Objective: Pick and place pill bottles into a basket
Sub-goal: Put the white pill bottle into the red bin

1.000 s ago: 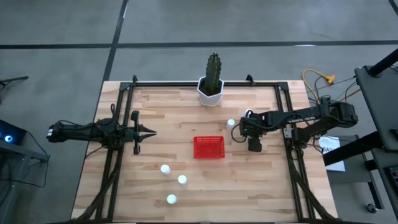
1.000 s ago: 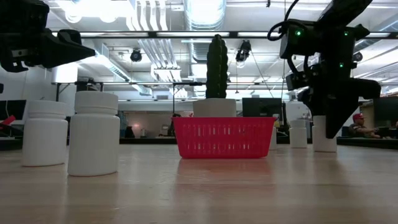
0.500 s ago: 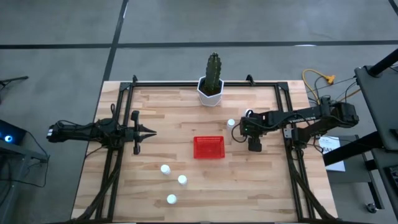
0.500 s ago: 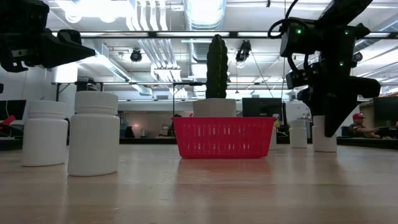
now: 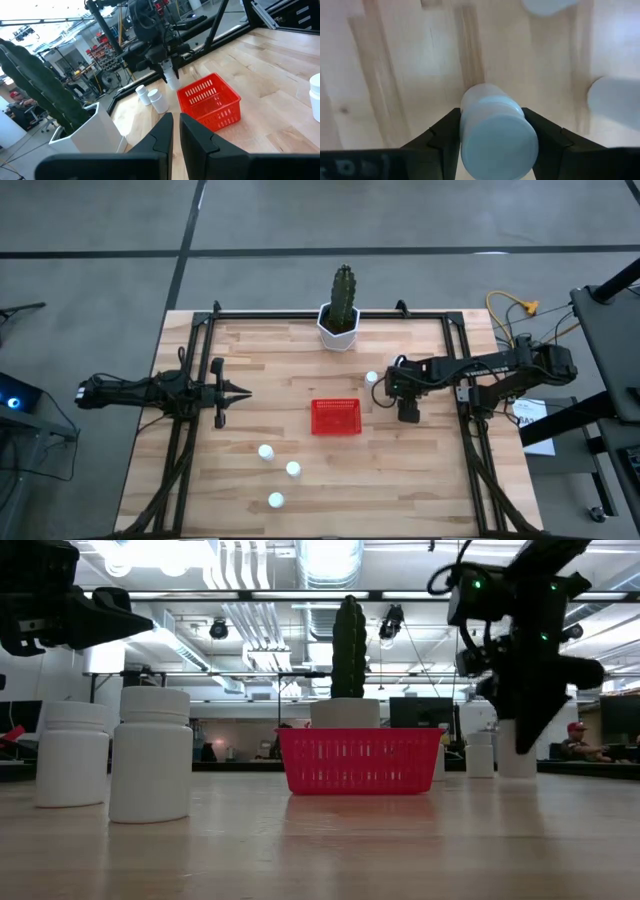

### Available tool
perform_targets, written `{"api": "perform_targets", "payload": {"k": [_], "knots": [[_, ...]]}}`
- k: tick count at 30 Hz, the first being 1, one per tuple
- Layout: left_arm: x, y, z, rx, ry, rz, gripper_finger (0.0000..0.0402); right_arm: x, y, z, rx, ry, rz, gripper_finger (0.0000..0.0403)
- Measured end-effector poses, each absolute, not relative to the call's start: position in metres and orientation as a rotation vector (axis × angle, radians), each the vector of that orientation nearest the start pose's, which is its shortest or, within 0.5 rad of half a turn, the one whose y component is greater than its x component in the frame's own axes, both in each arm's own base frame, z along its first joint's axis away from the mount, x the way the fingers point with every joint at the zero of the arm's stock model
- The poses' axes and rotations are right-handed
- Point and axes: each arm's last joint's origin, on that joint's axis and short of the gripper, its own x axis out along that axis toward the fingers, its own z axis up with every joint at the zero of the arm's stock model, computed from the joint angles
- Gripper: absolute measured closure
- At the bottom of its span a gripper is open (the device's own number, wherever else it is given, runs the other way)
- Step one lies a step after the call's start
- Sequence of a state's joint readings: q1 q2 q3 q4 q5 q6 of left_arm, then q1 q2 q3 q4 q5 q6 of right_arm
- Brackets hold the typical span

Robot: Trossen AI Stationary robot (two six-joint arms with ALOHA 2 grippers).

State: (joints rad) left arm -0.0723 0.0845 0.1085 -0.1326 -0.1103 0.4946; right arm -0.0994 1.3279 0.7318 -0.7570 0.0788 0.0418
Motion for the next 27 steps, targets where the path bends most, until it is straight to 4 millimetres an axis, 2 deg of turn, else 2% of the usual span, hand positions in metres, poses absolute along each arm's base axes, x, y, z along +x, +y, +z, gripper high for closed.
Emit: {"api": "perform_targets", "payload": {"k": [9, 14, 17, 20, 23, 27], "knots": [[0.096, -0.004, 0.181, 0.504, 0.116, 0.010, 0.0387, 0.228, -0.024, 0.233, 0.074, 1.243, -0.156, 0.0237], [0.096, -0.004, 0.181, 0.504, 0.116, 0.010, 0.0387, 0.228, -0.023, 0.263, 0.137, 1.310, -0.148, 0.0237], [0.096, -0.004, 0.181, 0.504, 0.115, 0.010, 0.0387, 0.227, -0.023, 0.274, 0.153, 1.380, -0.156, 0.0237], [0.096, -0.004, 0.181, 0.504, 0.116, 0.010, 0.0387, 0.235, -0.023, 0.281, 0.149, 1.296, -0.150, 0.0237], [0.096, -0.004, 0.181, 0.504, 0.121, 0.009, 0.0387, 0.249, -0.024, 0.289, 0.133, 1.129, -0.133, 0.0237], [0.096, -0.004, 0.181, 0.505, 0.121, 0.009, 0.0387, 0.259, -0.021, 0.295, 0.140, 1.015, -0.017, 0.0237]]}}
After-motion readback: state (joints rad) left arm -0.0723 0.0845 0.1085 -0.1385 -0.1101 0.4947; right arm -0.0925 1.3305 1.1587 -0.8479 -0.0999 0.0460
